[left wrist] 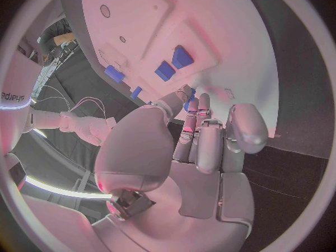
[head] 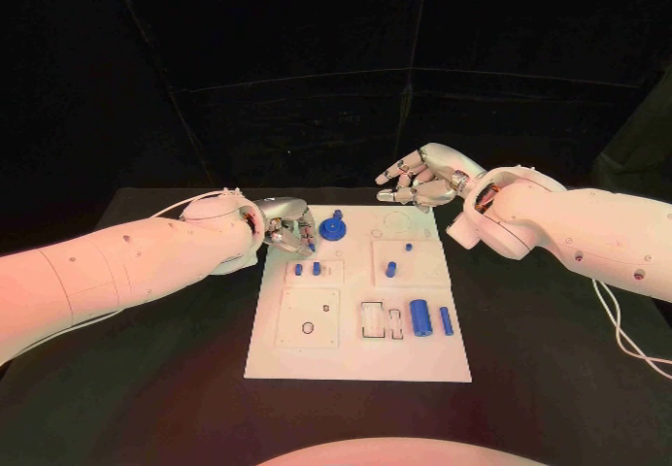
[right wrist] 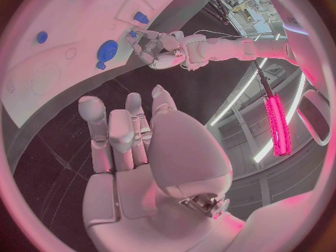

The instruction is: Assemble the parts on the task board

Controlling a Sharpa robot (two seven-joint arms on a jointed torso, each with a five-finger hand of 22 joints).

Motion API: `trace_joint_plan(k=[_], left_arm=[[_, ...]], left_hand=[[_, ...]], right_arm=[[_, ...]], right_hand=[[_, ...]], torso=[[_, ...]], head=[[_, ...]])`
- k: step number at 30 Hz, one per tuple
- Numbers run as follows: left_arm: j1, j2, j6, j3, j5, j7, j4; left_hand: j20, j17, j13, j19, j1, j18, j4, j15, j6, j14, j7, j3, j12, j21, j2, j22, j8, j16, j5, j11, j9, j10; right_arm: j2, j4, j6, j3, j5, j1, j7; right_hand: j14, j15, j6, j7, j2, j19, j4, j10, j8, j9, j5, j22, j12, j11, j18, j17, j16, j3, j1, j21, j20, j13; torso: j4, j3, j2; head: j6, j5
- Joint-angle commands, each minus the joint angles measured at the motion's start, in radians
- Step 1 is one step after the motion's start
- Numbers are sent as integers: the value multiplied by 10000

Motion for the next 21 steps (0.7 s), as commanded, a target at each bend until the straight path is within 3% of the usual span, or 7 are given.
trace_joint_plan(k=[1,11,21], left_arm=[[5,27,142,-3,57,-68,1],[3,107,188,-52,57,-106,-54],[1,134,273,-113,58,-160,-128]], left_hand=[[33,-11,-14,62,-74,-124,68,-5,68,164,-10,8,-29,63,-46,12,-48,4,-29,-12,-15,79],[33,-36,-22,51,-69,-117,63,-8,75,157,-12,6,-39,40,-59,-7,-57,-9,-30,-14,-19,88],[63,-95,-134,21,-105,-121,70,40,-217,140,85,5,-210,51,-173,24,-360,-26,-30,60,-155,1]], right_arm=[[7,14,-24,5,-10,17,81],[10,19,-23,5,-10,17,82],[7,25,-22,5,-10,17,77]], right_hand=[[-55,23,-72,-11,111,-34,8,-38,40,-3,61,12,31,16,155,9,-34,-46,-2,-62,5,13],[-55,23,-72,-11,111,-34,8,-38,40,-3,61,12,31,16,155,9,-34,-46,-2,-62,5,13],[-55,23,-72,-11,111,-34,8,-38,40,-3,61,12,31,16,155,9,-34,-46,-2,-62,5,13]], torso=[[3,-2,1],[10,0,1],[6,-3,3]], head=[[-5,3],[-29,0],[-46,-18]])
